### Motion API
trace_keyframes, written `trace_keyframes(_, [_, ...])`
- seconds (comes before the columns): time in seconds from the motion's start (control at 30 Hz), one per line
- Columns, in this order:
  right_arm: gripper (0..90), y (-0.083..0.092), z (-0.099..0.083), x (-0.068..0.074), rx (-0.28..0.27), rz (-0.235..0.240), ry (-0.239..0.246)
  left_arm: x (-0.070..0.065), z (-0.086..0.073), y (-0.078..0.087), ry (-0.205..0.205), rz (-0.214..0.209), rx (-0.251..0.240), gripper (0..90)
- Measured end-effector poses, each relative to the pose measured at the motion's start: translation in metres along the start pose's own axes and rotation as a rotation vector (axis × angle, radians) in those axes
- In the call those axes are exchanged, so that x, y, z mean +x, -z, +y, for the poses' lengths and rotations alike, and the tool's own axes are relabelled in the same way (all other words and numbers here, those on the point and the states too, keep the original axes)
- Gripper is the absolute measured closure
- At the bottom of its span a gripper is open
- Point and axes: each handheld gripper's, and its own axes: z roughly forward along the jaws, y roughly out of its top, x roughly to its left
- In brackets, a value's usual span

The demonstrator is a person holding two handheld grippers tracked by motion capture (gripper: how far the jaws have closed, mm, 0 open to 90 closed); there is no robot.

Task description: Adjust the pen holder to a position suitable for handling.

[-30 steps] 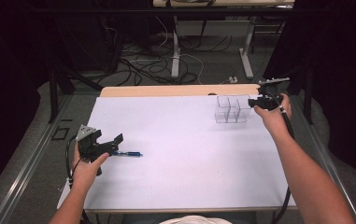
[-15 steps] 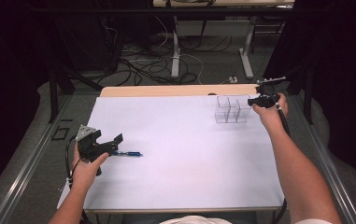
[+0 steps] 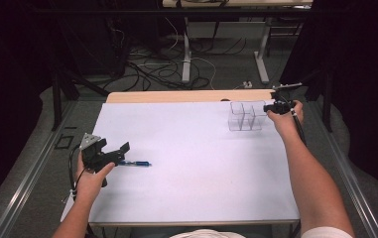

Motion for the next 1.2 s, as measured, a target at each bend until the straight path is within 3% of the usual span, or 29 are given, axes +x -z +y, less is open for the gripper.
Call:
trace_keyframes(0.7, [84.3,-0.014,-0.003,0.002,0.071,-0.026,-0.031,0.003,0.001,0.002,0.008,0.010,-0.008,2.8])
trace_keyframes(0.9, [87.2,-0.016,-0.003,0.005,0.072,-0.047,-0.017,0.005,0.001,0.002,0.008,0.014,-0.008,2.8])
trace_keyframes(1.0, [87.9,-0.016,-0.004,0.007,0.077,-0.056,-0.047,0.005,0.001,0.002,0.010,0.013,-0.007,2.8])
trace_keyframes(1.2, [88.7,-0.016,-0.003,0.009,0.076,-0.079,-0.064,0.004,0.001,0.002,0.011,0.013,-0.004,2.9])
